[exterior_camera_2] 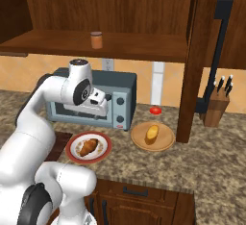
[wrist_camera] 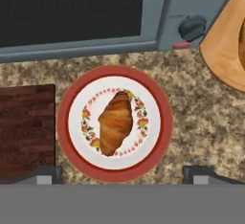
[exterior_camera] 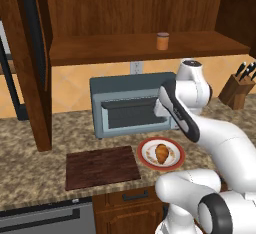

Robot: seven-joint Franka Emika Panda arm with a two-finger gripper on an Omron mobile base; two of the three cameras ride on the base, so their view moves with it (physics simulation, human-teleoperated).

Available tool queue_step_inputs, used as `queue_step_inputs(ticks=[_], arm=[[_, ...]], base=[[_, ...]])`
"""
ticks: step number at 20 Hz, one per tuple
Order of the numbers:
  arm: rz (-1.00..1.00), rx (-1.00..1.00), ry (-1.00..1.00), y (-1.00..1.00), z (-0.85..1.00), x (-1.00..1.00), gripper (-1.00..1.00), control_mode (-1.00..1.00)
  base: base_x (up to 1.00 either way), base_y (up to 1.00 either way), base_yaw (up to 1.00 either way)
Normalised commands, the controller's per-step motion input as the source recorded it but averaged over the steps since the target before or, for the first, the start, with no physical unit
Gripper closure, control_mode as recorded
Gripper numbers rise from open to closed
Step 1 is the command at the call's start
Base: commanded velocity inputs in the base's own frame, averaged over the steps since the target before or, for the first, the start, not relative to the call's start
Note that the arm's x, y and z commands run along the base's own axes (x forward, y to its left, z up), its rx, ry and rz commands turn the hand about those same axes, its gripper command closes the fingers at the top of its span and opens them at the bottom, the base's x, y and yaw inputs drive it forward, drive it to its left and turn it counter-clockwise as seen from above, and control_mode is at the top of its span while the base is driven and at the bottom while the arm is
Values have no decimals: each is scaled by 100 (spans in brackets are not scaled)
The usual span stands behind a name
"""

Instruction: From the different types of pastries on the counter, select a croissant and place it on the cutting board. Then retrieve a jar of jam from the cabinet and place it alongside the croissant on the cutting board.

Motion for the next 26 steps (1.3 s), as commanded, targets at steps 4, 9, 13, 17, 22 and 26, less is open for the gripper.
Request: queue_step_inputs(ticks=[4,9,13,17,22,26], arm=[[-9,0,19,0,-65,-14,-100,-100],[0,0,6,2,-62,0,-100,-100],[0,0,0,17,-48,0,-100,-100],[0,0,0,26,-45,6,-100,-100],[0,0,0,11,-42,23,-100,-100],[0,0,0,0,-36,14,-100,-100]], base=[[0,0,0],[0,0,0],[0,0,0],[0,0,0],[0,0,0],[0,0,0]])
